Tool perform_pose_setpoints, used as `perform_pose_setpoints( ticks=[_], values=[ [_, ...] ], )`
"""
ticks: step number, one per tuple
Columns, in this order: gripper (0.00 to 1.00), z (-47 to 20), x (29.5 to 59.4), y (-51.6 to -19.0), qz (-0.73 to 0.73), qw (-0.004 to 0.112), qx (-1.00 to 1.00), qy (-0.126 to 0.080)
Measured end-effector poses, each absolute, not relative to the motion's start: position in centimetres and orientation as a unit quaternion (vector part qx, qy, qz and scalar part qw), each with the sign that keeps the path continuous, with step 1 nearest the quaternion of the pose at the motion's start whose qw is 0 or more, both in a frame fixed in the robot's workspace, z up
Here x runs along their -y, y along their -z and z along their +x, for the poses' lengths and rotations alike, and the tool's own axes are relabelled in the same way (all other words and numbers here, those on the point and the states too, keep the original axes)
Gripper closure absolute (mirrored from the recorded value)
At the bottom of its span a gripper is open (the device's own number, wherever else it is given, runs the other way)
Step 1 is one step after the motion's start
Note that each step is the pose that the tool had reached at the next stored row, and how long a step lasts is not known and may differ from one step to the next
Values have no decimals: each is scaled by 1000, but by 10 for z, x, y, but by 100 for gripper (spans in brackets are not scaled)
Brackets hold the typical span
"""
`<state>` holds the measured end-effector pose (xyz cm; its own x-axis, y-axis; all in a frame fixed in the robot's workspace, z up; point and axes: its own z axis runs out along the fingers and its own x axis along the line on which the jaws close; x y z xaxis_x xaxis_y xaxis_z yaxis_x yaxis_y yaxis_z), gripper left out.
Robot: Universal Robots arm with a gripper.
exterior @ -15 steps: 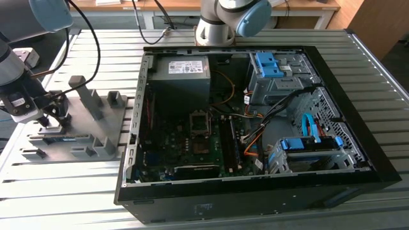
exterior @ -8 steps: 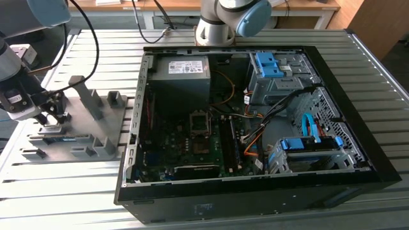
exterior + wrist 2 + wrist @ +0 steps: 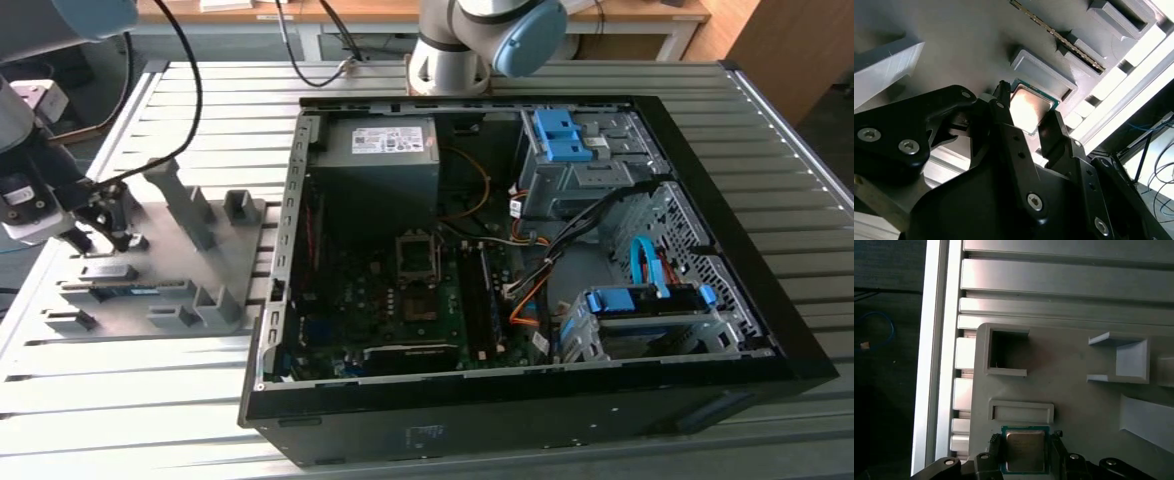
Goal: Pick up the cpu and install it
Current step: 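Pick up the cpu and move it towards the insertion slot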
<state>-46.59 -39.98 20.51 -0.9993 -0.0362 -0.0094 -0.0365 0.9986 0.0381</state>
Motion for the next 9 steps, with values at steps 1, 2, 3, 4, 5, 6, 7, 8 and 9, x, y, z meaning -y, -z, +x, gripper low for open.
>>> perform_pose_setpoints(
  ticks=[1,2,3,4,5,6,7,8,9],
  values=[
    [53,-466,400,-207,-18,4,-1000,-19],
    [53,-466,400,-209,-18,4,-1000,-19],
    [53,-466,400,-211,-18,4,-1000,-19],
    [53,-466,400,-213,-18,4,-1000,-19],
    [53,-466,400,-215,-18,4,-1000,-19],
    [53,-466,400,-216,-18,4,-1000,-19],
    [53,-466,400,-218,-18,4,-1000,-19],
    [53,-466,400,-220,-18,4,-1000,-19],
    [53,-466,400,-222,-18,4,-1000,-19]
  ],
)
